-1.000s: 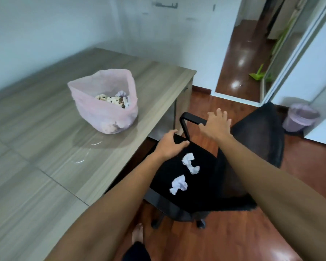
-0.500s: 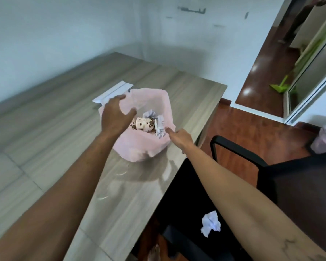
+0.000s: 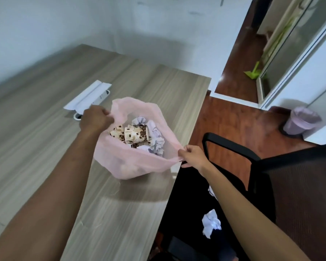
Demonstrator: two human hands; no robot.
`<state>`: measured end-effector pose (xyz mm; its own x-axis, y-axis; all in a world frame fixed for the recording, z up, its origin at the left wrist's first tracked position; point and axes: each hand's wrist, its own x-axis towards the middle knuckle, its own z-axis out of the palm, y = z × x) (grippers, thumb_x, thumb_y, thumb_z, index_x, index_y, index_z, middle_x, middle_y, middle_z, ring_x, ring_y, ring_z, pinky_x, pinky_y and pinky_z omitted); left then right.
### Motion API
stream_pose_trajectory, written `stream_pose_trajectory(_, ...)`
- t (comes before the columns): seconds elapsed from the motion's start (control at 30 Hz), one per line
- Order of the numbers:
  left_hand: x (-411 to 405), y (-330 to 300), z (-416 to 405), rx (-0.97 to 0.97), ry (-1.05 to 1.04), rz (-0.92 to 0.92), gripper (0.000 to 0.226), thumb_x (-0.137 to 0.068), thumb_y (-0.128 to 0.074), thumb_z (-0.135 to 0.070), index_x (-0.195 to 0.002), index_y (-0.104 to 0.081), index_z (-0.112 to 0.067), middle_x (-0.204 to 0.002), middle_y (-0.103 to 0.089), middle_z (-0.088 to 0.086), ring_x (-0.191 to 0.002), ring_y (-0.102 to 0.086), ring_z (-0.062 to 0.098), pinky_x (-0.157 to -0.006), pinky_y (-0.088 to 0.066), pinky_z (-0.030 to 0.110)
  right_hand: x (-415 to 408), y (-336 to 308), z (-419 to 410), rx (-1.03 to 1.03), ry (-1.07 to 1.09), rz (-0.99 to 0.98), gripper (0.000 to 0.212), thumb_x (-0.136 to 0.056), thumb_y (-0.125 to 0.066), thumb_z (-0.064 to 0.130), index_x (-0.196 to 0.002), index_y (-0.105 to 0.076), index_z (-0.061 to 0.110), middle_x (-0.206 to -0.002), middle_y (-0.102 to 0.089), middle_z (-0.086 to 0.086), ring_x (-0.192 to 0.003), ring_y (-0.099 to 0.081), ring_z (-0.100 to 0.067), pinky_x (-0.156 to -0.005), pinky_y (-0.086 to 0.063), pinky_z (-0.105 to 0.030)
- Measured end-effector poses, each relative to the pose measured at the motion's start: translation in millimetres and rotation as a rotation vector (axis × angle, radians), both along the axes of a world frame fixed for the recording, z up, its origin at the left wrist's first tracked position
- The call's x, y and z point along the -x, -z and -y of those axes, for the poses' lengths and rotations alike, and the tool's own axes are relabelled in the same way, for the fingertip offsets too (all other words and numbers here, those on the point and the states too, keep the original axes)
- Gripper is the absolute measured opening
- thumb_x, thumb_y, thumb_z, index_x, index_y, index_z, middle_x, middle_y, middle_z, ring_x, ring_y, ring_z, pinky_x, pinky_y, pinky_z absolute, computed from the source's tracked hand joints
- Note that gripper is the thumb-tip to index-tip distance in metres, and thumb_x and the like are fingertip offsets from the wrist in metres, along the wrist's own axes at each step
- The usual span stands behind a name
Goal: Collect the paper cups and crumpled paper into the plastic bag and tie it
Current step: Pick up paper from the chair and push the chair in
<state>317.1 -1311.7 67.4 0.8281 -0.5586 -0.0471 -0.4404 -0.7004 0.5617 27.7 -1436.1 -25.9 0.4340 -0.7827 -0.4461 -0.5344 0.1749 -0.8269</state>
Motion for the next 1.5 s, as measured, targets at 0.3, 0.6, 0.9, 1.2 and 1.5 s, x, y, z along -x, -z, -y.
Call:
stream_pose_trajectory(0.3, 53.8, -2.5, -0.4, 0.383, 0.03, -0.059, 0.017, -0.081, -0.072, -0.026, -0.096, -0.069, -0.018, -0.095, -0.07, 0.003, -0.085, -0.063, 0.021, -0.082, -0.052, 0.037, 70.1, 18.9, -10.6, -0.353, -0.202, 0.188, 0.031, -0.083, -0.069, 0.02, -0.105, -0.068, -0.003, -0.11, -0.071, -0.02, -0.106, -0.067, -0.035, -0.097, -0.051, -0.05)
stream_pose_trajectory(0.6, 98.4, 8.1, 6.4, 0.34, 0.06, -0.016, 0.021, -0.078, -0.069, -0.032, -0.093, -0.065, -0.018, -0.086, -0.065, -0.005, -0.08, -0.06, 0.018, -0.074, -0.047, 0.029, 103.7, 61.2, -17.7, -0.556, 0.33, 0.378, 0.062, -0.089, -0.044, 0.068, -0.083, -0.065, 0.009, -0.099, -0.073, -0.01, -0.09, -0.069, -0.029, -0.082, -0.055, -0.046)
stream_pose_trajectory(0.9, 130.6, 44.8, 6.9, 0.426, 0.131, 0.037, 0.009, -0.086, -0.067, -0.025, -0.087, -0.065, -0.016, -0.076, -0.06, -0.01, -0.07, -0.051, 0.002, -0.062, -0.037, 0.009, 149.3, 186.9, -46.7, -0.305, 0.327, -0.411, 0.045, -0.089, -0.063, 0.043, -0.125, -0.055, 0.016, -0.127, -0.058, -0.01, -0.114, -0.055, -0.029, -0.099, -0.045, -0.039)
stream_pose_trajectory(1.2, 143.1, 76.4, 18.9, 0.489, 0.176, 0.047, 0.008, -0.083, -0.067, -0.024, -0.082, -0.06, -0.021, -0.069, -0.057, -0.02, -0.064, -0.052, -0.012, -0.067, -0.039, 0.01, 185.3, 286.1, -63.8, -0.235, 0.239, -0.647, 0.077, -0.077, -0.078, 0.032, -0.144, -0.041, 0.033, -0.143, -0.038, -0.017, -0.121, -0.05, -0.039, -0.099, -0.045, -0.042)
stream_pose_trajectory(1.5, 149.1, 86.4, 22.2, 0.501, 0.194, 0.073, 0.009, -0.084, -0.067, -0.02, -0.083, -0.059, -0.021, -0.069, -0.056, -0.022, -0.063, -0.052, -0.015, -0.066, -0.037, 0.006, 179.7, 323.1, -85.8, -0.204, 0.19, -0.733, 0.053, -0.08, -0.073, 0.01, -0.126, -0.053, 0.026, -0.13, -0.037, -0.016, -0.114, -0.05, -0.04, -0.088, -0.049, -0.039)
